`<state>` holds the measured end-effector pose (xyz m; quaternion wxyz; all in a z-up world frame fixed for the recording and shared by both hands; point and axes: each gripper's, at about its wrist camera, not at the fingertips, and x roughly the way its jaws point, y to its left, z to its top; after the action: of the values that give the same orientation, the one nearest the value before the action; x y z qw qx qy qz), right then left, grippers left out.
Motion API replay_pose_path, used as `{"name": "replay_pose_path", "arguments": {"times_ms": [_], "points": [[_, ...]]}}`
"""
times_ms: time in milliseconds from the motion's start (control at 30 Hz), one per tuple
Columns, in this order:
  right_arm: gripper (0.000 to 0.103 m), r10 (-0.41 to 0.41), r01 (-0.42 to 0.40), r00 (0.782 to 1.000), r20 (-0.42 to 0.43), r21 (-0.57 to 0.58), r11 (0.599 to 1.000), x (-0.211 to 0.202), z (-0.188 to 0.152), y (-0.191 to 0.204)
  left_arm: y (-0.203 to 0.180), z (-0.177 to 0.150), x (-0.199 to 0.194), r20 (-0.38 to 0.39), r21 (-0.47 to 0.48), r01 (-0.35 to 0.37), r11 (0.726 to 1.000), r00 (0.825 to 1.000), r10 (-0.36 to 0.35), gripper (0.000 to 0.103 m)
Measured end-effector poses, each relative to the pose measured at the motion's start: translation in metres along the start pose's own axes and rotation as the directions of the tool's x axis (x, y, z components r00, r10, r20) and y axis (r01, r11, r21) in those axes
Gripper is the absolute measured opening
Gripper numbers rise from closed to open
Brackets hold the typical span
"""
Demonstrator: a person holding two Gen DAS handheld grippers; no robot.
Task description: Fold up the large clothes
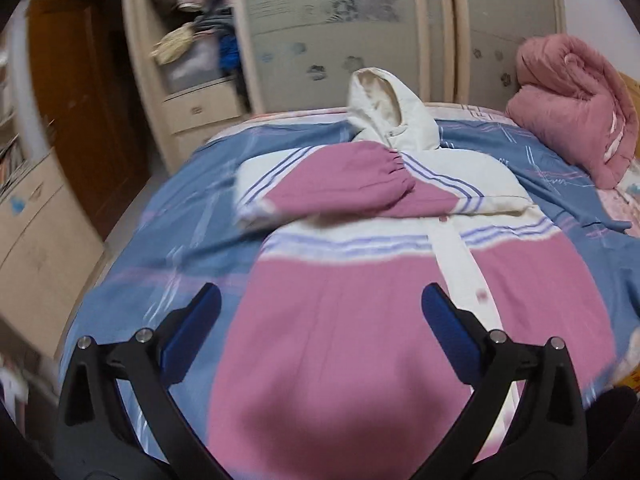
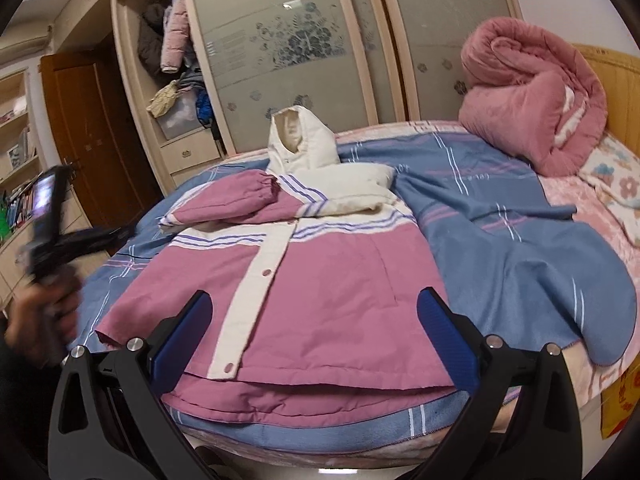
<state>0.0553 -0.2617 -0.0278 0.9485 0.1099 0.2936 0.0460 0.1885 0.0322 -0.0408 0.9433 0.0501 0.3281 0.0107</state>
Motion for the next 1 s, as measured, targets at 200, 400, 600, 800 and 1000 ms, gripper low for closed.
{"name": "replay_pose_path", "arguments": {"times_ms": [200, 400, 600, 800, 1000], "points": [[0.102, 0.005, -0.004, 1.000, 0.022, -0.037, 0.999, -0.015, 0.005, 0.022, 0.024, -0.044, -0.080, 0.011, -0.125, 0.024, 0.992, 1.000, -0.022, 0.101], [0.102, 0.005, -0.003, 0.999, 0.037, -0.074, 0.997, -0.023, 0.006, 0.038, 0.007, -0.056, -0.120, 0.044, -0.049, 0.030, 0.998, 0.999, -0.028, 0.101], [0.102, -0.010, 0.014, 0.999, 0.049, -0.081, 0.997, -0.035, 0.005, 0.043, -0.007, -0.057, -0.131, 0.060, -0.027, 0.081, 0.996, 0.995, -0.080, 0.101], [0.102, -0.018, 0.023, 0.998, 0.055, -0.085, 0.996, -0.046, 0.002, 0.044, -0.016, -0.057, -0.132, 0.059, -0.018, 0.106, 0.994, 0.993, -0.105, 0.101], [0.102, -0.020, 0.025, 0.998, 0.056, -0.090, 0.996, -0.050, 0.000, 0.044, -0.017, -0.058, -0.135, 0.064, -0.021, 0.111, 0.994, 0.992, -0.110, 0.101]]}}
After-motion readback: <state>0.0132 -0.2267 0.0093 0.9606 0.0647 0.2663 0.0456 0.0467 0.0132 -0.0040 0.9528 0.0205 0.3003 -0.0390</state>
